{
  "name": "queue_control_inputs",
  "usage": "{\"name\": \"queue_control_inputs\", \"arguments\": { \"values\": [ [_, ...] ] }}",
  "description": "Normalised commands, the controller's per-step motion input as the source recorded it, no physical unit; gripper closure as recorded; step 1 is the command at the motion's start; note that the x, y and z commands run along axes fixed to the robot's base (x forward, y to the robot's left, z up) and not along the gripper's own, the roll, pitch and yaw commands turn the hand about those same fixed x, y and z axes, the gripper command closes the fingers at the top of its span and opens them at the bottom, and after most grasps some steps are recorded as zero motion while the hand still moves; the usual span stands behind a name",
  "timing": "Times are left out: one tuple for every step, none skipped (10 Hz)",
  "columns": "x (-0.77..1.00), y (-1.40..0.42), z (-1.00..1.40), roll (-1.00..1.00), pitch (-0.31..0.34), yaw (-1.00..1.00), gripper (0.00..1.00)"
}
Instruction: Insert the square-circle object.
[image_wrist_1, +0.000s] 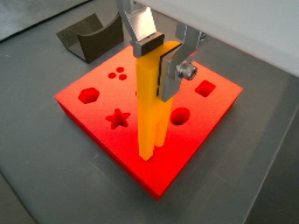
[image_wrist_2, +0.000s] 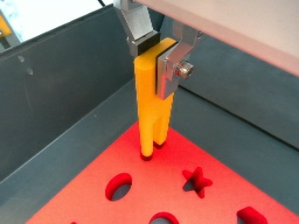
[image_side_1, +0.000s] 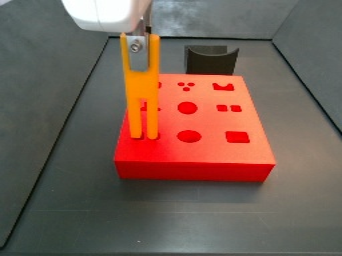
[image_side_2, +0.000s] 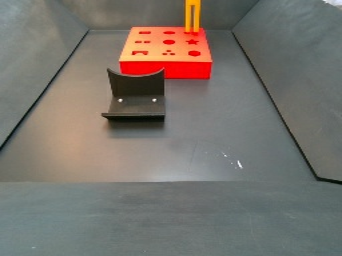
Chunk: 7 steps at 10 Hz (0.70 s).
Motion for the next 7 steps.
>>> {"name": "queue_control_inputs", "arguments": {
  "values": [
    [0.0,0.0,-0.14,0.0,-0.056,0.0,1.0],
    [0.0,0.0,-0.13,0.0,-0.053,0.0,1.0],
    [-0.09,0.0,-0.08,0.02,-0.033,0.0,1.0],
    [0.1,0.05,-0.04,0.08,0.0,0.0,1.0],
    [0.18,0.0,-0.06,0.07,0.0,0.0,1.0],
    [0.04,0.0,-0.1,0.06,-0.003,0.0,1.0],
    [0.01,-0.05,-0.09,0.04,-0.01,0.0,1.0]
  ]
}}
